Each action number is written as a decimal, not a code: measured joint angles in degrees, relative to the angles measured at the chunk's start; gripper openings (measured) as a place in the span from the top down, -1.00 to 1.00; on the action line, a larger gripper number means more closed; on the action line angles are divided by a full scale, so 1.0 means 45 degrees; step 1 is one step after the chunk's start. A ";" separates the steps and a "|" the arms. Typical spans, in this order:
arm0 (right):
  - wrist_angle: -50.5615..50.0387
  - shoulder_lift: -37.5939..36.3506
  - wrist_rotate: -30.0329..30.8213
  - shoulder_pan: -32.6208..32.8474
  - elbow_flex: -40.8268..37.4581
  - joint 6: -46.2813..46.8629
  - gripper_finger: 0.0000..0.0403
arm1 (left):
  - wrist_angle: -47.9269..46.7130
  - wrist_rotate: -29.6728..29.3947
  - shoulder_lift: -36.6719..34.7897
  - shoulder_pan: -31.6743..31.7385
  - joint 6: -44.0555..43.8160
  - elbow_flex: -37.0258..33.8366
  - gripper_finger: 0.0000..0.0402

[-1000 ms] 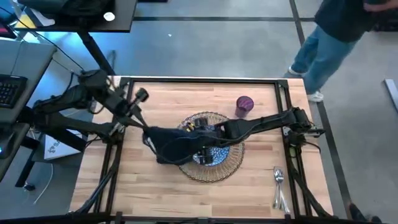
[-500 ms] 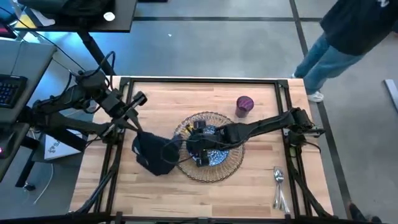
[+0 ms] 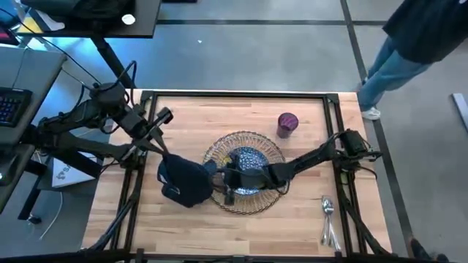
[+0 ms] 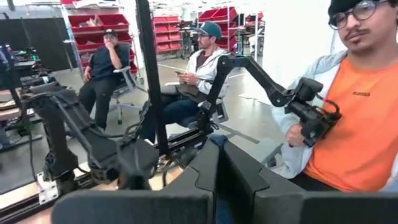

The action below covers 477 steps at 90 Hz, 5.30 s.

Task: Set table place
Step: Fold the blue table napkin

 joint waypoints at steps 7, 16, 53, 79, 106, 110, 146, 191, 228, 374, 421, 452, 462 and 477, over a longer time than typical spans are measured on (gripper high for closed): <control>0.1257 -0.0001 0.0116 0.0317 0.0003 -0.0751 0.02 | -0.0143 -0.0403 0.0000 0.0000 -0.0120 0.0001 1.00; 0.2040 -0.0004 0.1041 0.0792 0.0200 -0.1910 0.02 | -0.0245 -0.0750 0.0005 0.0005 -0.0132 0.0000 1.00; 0.4672 -0.0296 0.2405 0.1088 0.0466 -0.6011 0.02 | 0.0206 -0.1657 -0.0070 0.0249 -0.0472 -0.0004 1.00; 0.2804 -0.2734 0.1683 0.0841 0.0466 -0.6861 0.02 | 0.0784 -0.3849 -0.0311 0.1320 -0.1145 0.0579 1.00; -0.0238 -0.5556 -0.0107 -0.0836 0.0471 -0.6657 0.02 | 0.0810 -0.4448 0.0156 0.2823 -0.1859 0.1577 1.00; -0.0415 -0.5838 -0.0648 -0.1159 0.0471 -0.6613 0.02 | 0.0839 -0.4428 0.0361 0.3106 -0.2126 0.1675 1.00; -0.5645 -0.8124 -0.1497 -0.3346 0.0481 -0.5543 0.02 | 0.0698 -0.0933 0.2051 0.5935 -0.3887 0.2295 1.00; -0.7687 -0.7533 -0.2268 -0.5254 -0.1503 -0.4715 0.02 | -0.0746 0.1728 0.2667 0.7286 -0.3196 0.2280 1.00; -0.0334 -0.6252 -0.1420 -0.5194 -0.6024 -0.5696 0.02 | 0.0569 0.1934 0.2585 0.7135 -0.4782 0.2278 1.00; 0.7196 0.0668 -0.7275 -0.3618 -0.0471 -0.5941 0.02 | 0.1568 0.0438 0.0100 0.5774 -0.5778 0.2274 1.00; 0.7122 0.0676 -0.2475 -0.2774 -0.0476 -0.9463 0.02 | 0.3976 -0.1844 0.0631 0.5749 -0.6950 0.2265 1.00; 0.6844 0.0676 -0.0586 -0.2547 -0.0476 -1.4146 0.02 | 0.5237 -0.2579 0.1365 0.4755 -0.7371 0.2265 1.00; 0.6811 0.0676 0.0000 -0.2294 -0.0476 -1.5876 0.02 | 0.5609 -0.2597 0.1340 0.4666 -0.7459 0.2265 1.00; 0.7041 0.0680 0.0083 -0.1773 -0.0476 -1.7928 0.02 | 0.5786 -0.2612 0.1281 0.4668 -0.7532 0.2269 1.00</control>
